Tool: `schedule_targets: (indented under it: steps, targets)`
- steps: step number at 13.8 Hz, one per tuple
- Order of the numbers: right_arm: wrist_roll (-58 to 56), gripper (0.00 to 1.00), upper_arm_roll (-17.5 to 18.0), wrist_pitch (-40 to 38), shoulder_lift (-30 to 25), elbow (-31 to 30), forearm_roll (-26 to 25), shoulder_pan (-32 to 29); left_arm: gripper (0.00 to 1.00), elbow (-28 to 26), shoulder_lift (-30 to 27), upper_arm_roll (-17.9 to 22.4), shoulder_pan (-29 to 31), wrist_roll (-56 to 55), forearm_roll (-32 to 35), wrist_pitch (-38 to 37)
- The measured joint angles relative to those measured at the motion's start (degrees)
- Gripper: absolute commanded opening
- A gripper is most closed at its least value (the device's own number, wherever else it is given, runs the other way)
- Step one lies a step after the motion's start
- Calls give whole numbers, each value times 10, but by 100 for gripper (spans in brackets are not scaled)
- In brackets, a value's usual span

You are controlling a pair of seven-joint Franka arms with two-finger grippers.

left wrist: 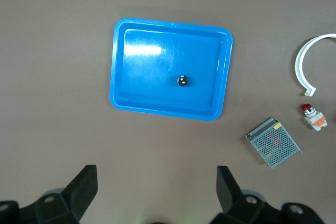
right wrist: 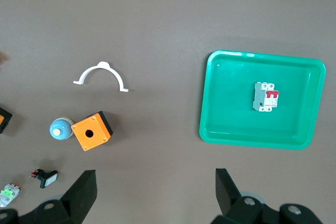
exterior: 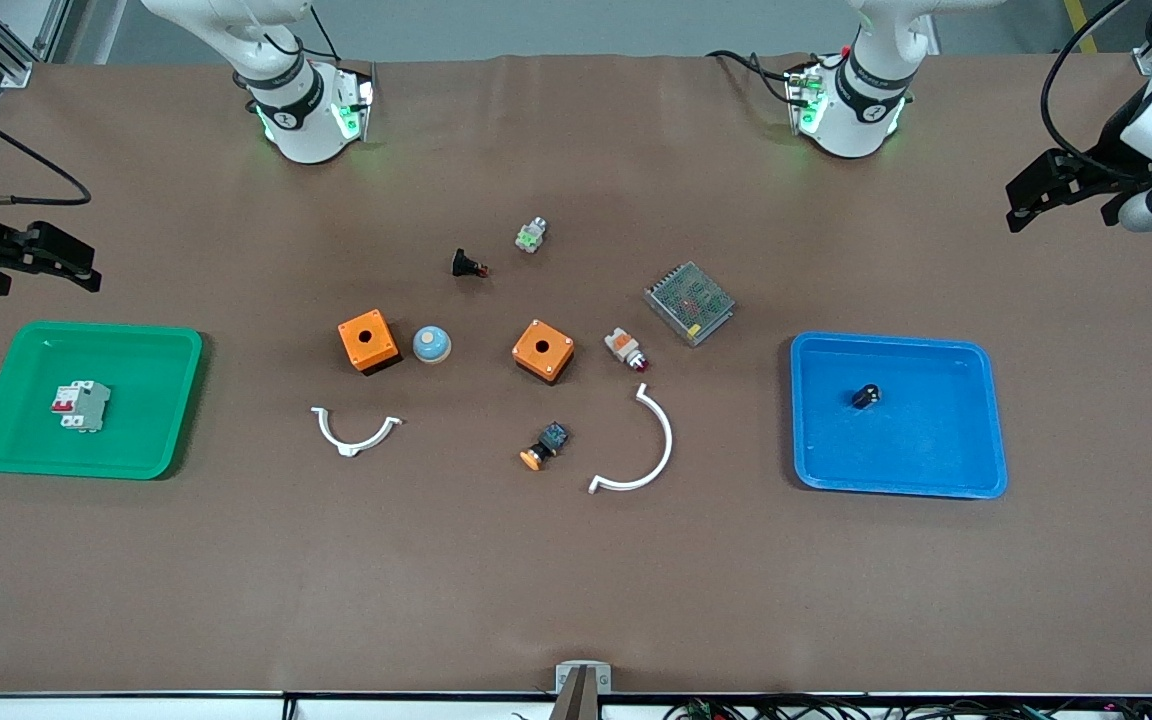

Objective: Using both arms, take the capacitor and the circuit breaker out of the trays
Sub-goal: 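Reach the right gripper to the breaker while the left gripper reaches the capacitor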

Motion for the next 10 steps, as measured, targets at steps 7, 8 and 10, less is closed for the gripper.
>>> schedule_targets:
  steps: [7,8,10]
  targets:
    - [0,100,0,0,0,2,0,0,100,15,16,0,1,0,0,-9]
    - [0,100,0,0,0,2,0,0,100,15,31,0,2,0,0,-6]
    - [0,100,0,0,0,2,0,0,100,9,76,0,2,0,0,27]
